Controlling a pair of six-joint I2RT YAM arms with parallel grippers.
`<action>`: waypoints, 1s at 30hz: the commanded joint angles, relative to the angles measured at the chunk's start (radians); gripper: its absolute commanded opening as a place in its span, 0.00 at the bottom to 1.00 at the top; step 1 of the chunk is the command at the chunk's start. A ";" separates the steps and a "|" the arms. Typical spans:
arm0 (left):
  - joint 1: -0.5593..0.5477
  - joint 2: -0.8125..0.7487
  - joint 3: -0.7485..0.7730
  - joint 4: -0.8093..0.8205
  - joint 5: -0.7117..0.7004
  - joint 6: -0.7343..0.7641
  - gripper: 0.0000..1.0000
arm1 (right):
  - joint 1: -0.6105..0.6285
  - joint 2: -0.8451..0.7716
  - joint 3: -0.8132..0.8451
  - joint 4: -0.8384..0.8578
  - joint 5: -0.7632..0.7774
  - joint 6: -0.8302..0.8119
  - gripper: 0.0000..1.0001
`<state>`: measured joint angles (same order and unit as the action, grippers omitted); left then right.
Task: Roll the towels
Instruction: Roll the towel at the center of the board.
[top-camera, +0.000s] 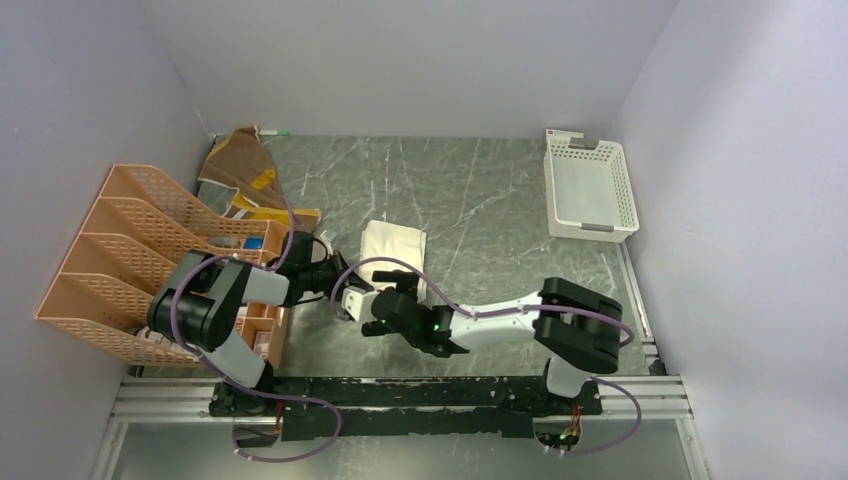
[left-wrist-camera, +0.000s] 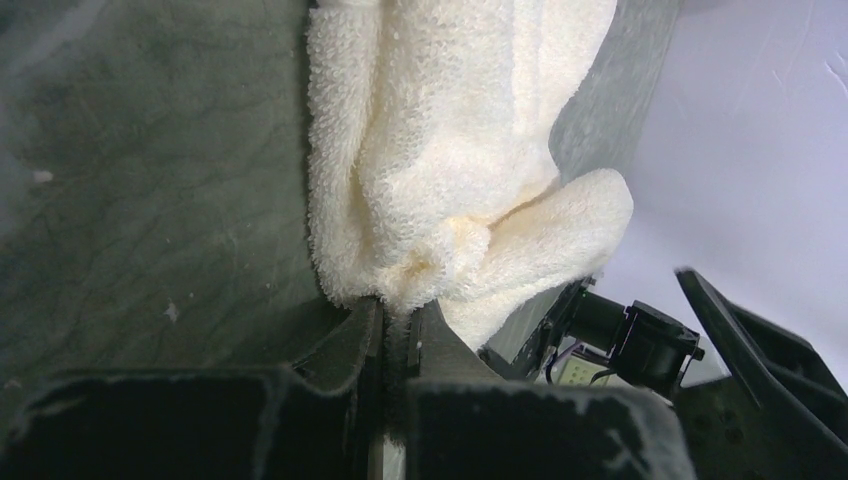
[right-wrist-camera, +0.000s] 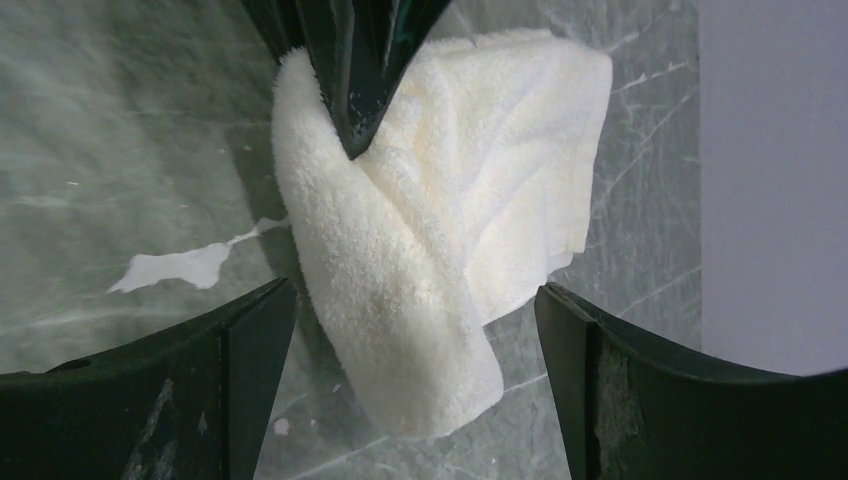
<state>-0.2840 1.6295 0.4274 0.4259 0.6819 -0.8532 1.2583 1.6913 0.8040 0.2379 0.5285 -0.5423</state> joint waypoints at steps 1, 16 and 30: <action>0.006 0.024 0.013 -0.009 -0.016 0.012 0.07 | 0.028 -0.078 -0.008 0.019 0.002 0.035 0.90; 0.008 0.037 0.014 -0.001 0.008 0.005 0.07 | -0.063 0.109 0.076 -0.058 -0.112 0.101 0.80; 0.090 -0.046 0.030 -0.042 0.098 0.022 0.10 | -0.245 0.101 0.205 -0.289 -0.551 0.234 0.00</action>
<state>-0.2344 1.6341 0.4366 0.4168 0.7231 -0.8558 1.1023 1.8339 0.9890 0.0399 0.2310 -0.3885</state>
